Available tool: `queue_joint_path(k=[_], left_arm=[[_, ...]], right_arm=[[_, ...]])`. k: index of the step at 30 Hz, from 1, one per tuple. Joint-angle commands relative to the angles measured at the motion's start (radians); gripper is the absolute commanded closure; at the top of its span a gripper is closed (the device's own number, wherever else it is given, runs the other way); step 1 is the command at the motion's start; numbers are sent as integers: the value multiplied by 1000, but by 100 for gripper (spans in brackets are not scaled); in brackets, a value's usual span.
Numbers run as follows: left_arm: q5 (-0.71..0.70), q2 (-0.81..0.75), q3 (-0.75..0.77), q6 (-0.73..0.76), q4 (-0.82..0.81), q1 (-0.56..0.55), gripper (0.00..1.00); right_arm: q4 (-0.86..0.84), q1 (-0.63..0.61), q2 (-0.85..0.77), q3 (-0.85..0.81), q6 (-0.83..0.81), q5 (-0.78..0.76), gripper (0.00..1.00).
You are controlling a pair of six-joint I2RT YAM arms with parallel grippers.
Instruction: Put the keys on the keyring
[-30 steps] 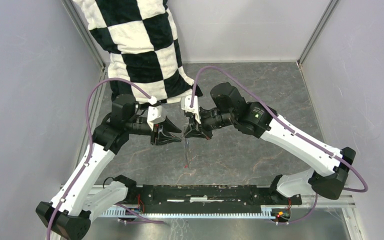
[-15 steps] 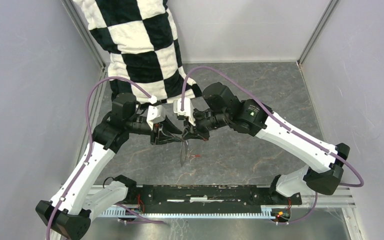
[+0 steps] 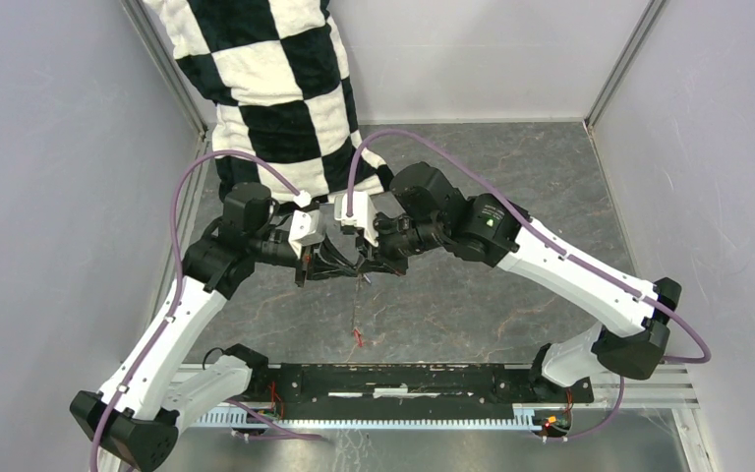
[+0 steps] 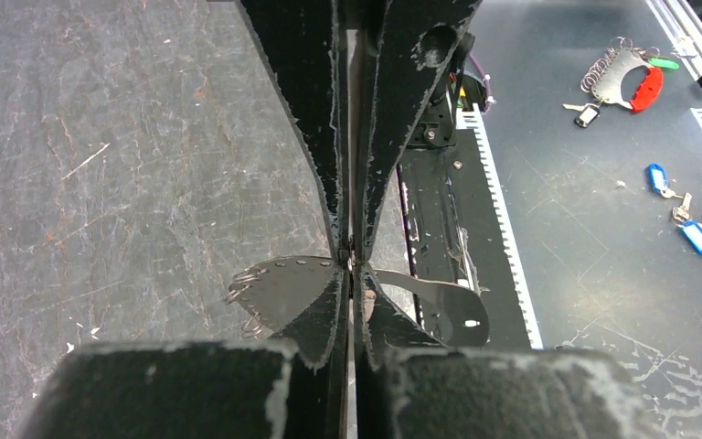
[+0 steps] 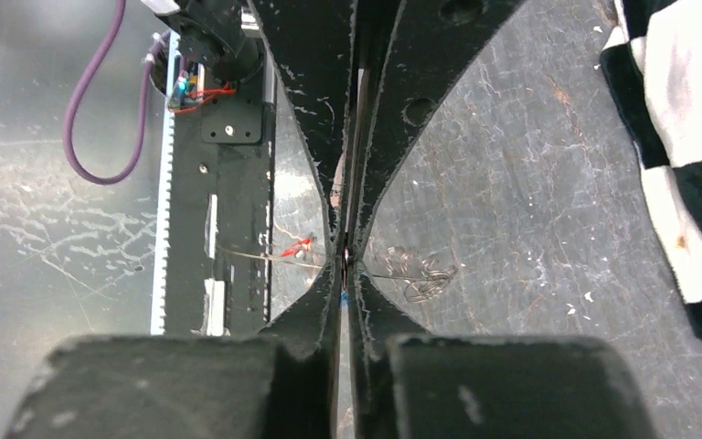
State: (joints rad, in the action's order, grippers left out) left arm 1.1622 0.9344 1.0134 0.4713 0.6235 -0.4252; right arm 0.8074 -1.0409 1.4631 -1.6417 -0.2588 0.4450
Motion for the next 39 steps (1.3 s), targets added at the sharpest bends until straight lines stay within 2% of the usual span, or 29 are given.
queue_joint_path(k=[1, 3, 6, 9, 11, 17, 30, 35, 39], left_arm=[[49, 2, 34, 32, -1, -3, 98], [48, -8, -3, -129, -138, -3, 98], [41, -50, -93, -470, -476, -3, 98], [1, -87, -172, -755, -819, -3, 98], [-23, -87, -179, -852, -939, -5, 98], [-36, -59, -139, -902, -1019, -14, 98], [-15, -70, -113, -869, -1027, -21, 98], [-17, -75, -108, -877, -1031, -24, 98], [-10, -77, -107, -879, -1035, -24, 98]], right_arm=[[-200, 6, -97, 22, 85, 31, 84], [-341, 32, -165, 131, 161, 68, 75], [-615, 84, -299, 338, 319, 145, 69], [-875, 129, -410, 517, 442, 155, 69], [-957, 157, -439, 565, 482, 158, 71], [-1020, 173, -414, 559, 535, 221, 72], [-1062, 175, -393, 571, 573, 241, 84], [-1036, 175, -397, 583, 551, 239, 83], [-1013, 178, -404, 586, 529, 221, 76]])
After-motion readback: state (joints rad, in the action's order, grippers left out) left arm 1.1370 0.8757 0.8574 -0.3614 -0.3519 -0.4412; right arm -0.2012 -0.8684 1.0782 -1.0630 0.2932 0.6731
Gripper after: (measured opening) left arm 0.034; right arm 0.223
